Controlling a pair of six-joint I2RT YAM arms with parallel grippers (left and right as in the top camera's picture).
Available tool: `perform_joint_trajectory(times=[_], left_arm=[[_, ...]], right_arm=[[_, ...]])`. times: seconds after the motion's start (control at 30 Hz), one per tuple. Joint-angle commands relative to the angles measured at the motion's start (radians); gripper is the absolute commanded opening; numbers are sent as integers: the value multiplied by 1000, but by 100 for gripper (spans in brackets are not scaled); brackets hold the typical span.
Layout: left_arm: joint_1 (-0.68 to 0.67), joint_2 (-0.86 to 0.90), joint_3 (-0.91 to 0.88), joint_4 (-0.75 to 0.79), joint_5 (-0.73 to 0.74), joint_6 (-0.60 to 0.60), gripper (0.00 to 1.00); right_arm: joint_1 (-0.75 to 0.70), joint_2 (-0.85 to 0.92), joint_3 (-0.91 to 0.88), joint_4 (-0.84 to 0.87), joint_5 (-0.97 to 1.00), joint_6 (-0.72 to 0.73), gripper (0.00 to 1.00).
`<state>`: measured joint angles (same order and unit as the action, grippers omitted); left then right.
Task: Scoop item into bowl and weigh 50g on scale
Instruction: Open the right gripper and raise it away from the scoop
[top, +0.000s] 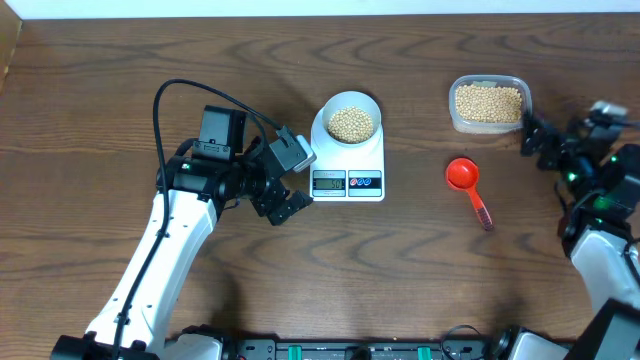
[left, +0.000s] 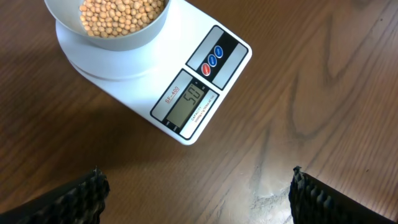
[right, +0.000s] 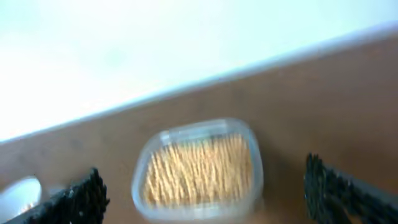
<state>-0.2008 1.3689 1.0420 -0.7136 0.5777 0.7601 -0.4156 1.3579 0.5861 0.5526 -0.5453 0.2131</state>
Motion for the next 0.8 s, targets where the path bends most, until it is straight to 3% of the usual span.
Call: perform_joint_trajectory(times=[0.0, 0.37, 0.77], left_arm=[[3, 0, 23, -3, 13, 6, 95], [3, 0, 23, -3, 13, 6, 95], [3, 0, 23, -3, 13, 6, 95]], right_arm=[[-2, -41, 3, 63, 1, 64, 99], [-2, -74, 19, 83, 0, 76, 99], [32, -74, 138, -221, 23, -115, 99]])
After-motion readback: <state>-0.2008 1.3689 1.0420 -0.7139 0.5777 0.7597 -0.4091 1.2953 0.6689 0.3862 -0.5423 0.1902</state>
